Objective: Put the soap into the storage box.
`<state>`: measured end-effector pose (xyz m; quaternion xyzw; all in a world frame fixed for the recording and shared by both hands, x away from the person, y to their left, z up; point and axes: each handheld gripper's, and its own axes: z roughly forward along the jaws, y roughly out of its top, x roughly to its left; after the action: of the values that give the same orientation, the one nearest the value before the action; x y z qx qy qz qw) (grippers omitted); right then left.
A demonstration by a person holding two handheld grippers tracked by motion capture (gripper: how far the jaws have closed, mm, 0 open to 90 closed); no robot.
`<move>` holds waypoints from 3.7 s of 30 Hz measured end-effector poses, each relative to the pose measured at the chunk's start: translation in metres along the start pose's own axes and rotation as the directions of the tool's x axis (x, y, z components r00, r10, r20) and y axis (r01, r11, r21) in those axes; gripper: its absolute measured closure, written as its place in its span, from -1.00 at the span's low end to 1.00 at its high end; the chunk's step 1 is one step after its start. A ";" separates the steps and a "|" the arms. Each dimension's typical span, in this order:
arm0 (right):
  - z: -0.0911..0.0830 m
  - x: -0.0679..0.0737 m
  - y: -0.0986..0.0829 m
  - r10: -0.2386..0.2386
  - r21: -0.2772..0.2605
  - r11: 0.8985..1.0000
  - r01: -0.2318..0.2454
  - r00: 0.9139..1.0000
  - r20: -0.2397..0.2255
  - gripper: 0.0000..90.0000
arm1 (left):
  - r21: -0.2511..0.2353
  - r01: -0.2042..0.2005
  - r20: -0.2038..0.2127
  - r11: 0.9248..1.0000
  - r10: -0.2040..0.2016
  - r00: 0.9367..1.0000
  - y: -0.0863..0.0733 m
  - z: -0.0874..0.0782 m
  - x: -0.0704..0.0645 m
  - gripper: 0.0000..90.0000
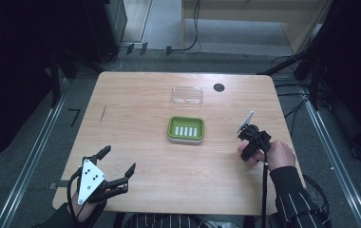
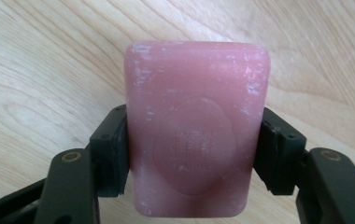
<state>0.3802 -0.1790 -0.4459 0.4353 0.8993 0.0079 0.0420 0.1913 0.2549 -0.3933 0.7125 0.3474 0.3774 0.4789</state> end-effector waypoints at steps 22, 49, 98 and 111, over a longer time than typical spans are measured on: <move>-0.006 0.018 0.031 -0.108 -0.024 0.994 0.108 0.994 0.017 -0.14 | 0.009 -0.004 -0.004 1.000 0.004 1.000 -0.001 -0.001 0.000 -0.71; -0.017 0.034 0.062 -0.197 -0.049 0.979 0.198 0.980 0.026 -0.14 | 0.018 -0.004 -0.011 1.000 0.005 1.000 -0.001 -0.003 0.000 -0.71; -0.043 0.048 0.104 -0.252 -0.191 0.948 0.255 0.967 0.040 -0.14 | 0.018 -0.007 -0.010 1.000 0.008 1.000 -0.001 -0.003 0.000 -0.71; -0.047 0.052 0.115 -0.261 -0.228 0.937 0.264 0.964 0.043 -0.14 | 0.018 -0.006 -0.011 1.000 0.007 1.000 -0.001 -0.003 0.000 -0.71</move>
<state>0.4343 -0.0661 -0.3972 0.3037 0.9419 0.1044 0.0987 0.1888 0.2566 -0.3938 0.7157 0.3512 0.3798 0.4692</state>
